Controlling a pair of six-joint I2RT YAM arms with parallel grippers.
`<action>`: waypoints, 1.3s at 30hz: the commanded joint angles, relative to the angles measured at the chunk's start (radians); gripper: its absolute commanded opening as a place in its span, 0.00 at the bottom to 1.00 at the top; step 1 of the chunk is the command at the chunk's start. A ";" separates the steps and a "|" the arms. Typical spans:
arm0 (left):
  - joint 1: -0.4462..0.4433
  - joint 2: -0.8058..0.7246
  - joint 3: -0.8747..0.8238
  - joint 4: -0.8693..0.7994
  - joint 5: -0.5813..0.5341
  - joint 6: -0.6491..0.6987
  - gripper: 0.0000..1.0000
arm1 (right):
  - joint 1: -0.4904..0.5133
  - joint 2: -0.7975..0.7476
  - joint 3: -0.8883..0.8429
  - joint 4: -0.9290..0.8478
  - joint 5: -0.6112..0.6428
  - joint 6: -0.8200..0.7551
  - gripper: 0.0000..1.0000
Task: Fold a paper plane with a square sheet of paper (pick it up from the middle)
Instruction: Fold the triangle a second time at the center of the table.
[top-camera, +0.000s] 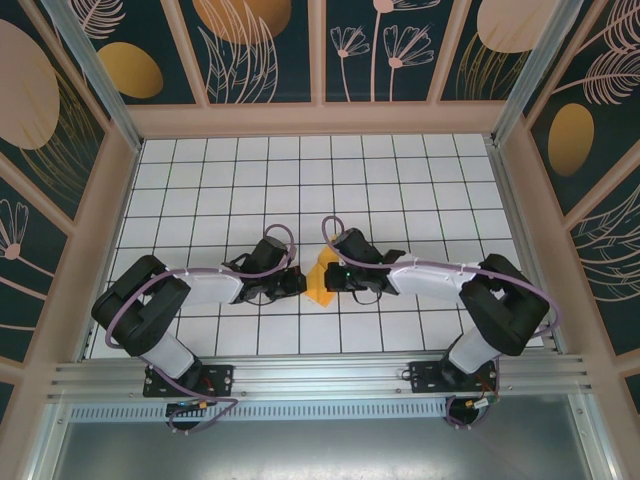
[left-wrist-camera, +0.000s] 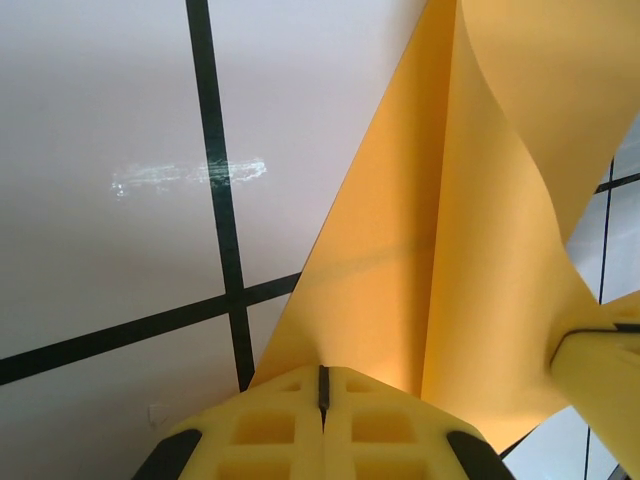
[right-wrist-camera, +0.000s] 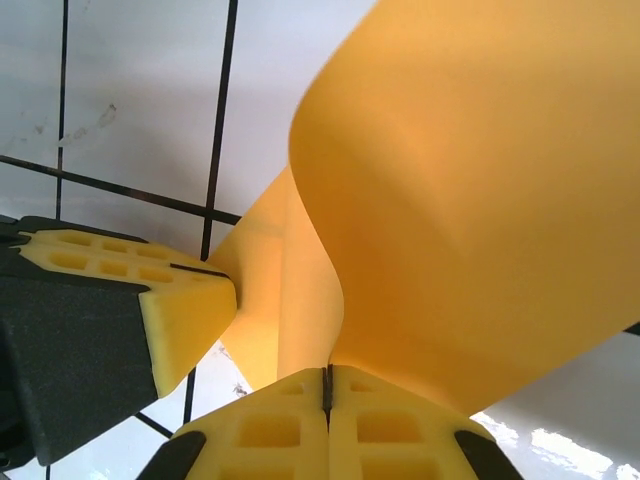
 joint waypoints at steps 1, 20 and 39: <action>-0.004 0.035 0.001 -0.074 -0.055 0.030 0.03 | -0.026 -0.047 0.002 -0.018 -0.054 -0.074 0.07; -0.006 0.035 0.030 -0.098 -0.049 0.050 0.04 | -0.087 -0.010 -0.001 -0.020 -0.082 -0.276 0.08; -0.006 0.029 0.031 -0.103 -0.047 0.057 0.05 | -0.092 0.021 -0.031 0.040 0.009 -0.341 0.07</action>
